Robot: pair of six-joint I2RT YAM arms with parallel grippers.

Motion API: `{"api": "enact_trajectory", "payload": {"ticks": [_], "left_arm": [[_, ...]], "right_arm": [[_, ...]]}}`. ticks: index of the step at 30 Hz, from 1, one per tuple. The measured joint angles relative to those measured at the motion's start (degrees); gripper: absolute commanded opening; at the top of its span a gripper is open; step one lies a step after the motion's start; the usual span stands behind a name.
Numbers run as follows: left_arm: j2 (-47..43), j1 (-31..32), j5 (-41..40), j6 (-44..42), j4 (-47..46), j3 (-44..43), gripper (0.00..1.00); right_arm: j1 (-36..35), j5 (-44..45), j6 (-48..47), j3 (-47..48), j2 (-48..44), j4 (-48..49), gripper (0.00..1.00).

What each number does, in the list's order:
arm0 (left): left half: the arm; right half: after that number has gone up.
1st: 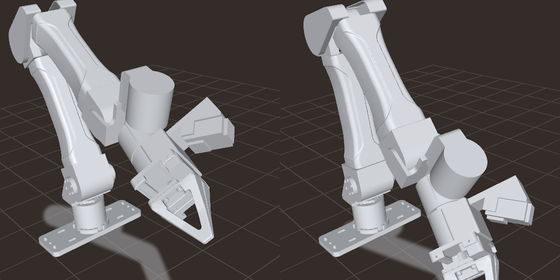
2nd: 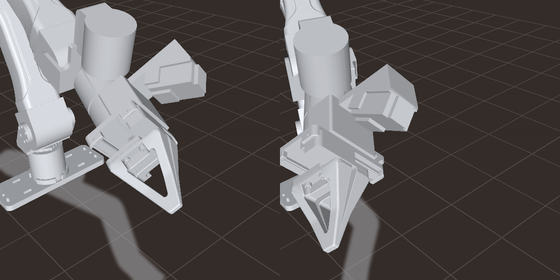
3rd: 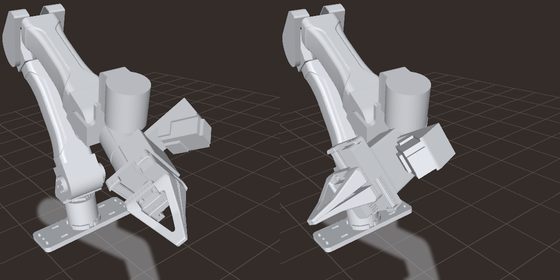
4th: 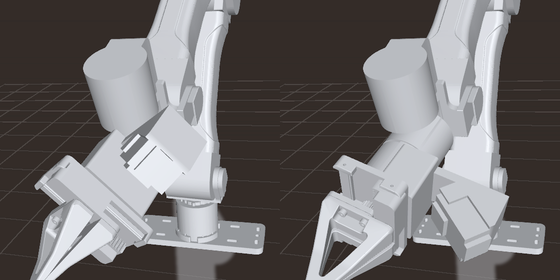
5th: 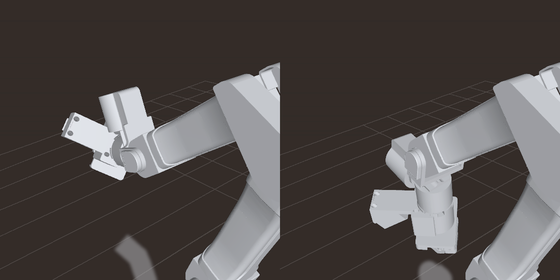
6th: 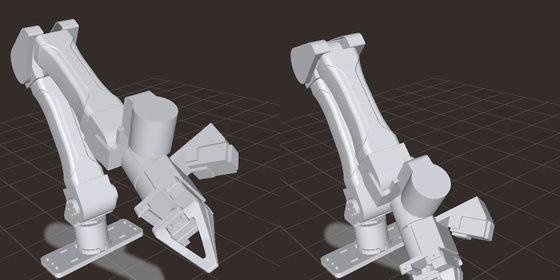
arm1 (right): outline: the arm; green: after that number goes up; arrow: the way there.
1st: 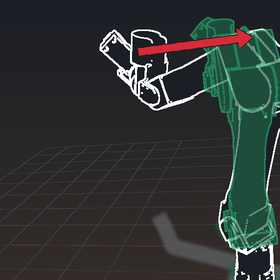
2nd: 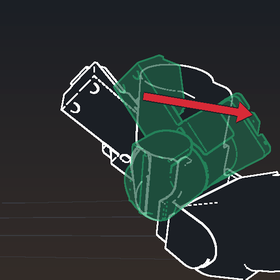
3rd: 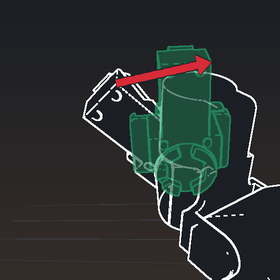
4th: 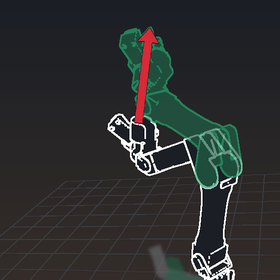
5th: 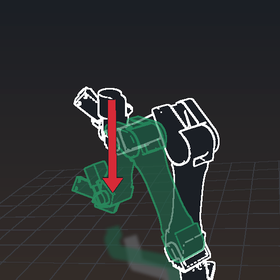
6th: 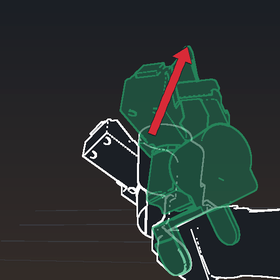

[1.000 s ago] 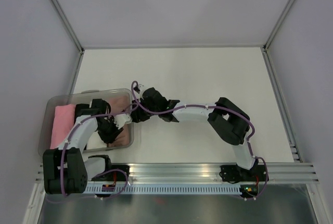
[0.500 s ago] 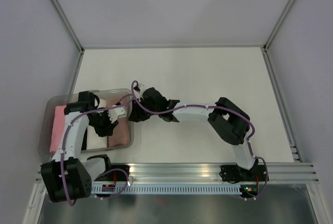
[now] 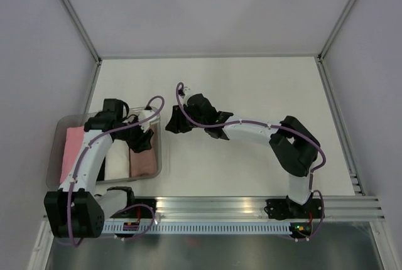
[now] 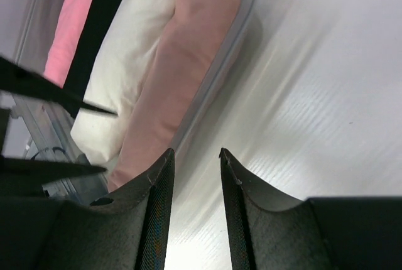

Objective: Roll the t-shirts
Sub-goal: Place the rolled tshirt into the container

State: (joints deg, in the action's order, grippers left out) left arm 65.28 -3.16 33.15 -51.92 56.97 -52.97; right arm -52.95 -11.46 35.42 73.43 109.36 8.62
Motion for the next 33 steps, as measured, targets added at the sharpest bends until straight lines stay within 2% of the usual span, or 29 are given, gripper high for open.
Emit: {"api": "enact_trajectory", "payload": {"ticks": [4, 6, 9, 15, 23, 28, 33], "left_arm": [[-0.85, 7.13, -1.92, 5.79, -5.27, 5.81, 0.40], [0.98, 8.02, -3.06, 8.50, -7.10, 7.04, 0.37], [3.85, 8.13, -4.59, 11.02, -10.01, 7.74, 0.38], [6.21, 8.13, -8.55, 10.40, -13.62, 11.78, 0.36], [2.47, 8.04, -10.34, 6.58, -14.14, 14.51, 0.39], [2.16, 8.00, -9.07, 7.13, -12.50, 12.63, 0.41], [-0.57, 8.00, -8.83, 11.85, -11.74, 5.75, 0.46]], "right_arm": [[2.10, 0.96, 0.00, -1.81, -2.45, 0.00, 0.42], [2.69, 1.29, 0.00, -2.95, -3.43, -0.07, 0.42], [3.10, 1.62, 0.00, -4.26, -4.04, -0.33, 0.42], [3.43, 2.56, 0.00, -5.51, -4.42, -0.81, 0.43], [4.11, 2.58, -0.04, -5.51, -4.44, -0.94, 0.43], [4.61, 2.60, -0.35, -5.51, -4.46, -1.16, 0.43], [6.36, 2.54, -0.94, -7.04, -7.19, -2.47, 0.45]]}}
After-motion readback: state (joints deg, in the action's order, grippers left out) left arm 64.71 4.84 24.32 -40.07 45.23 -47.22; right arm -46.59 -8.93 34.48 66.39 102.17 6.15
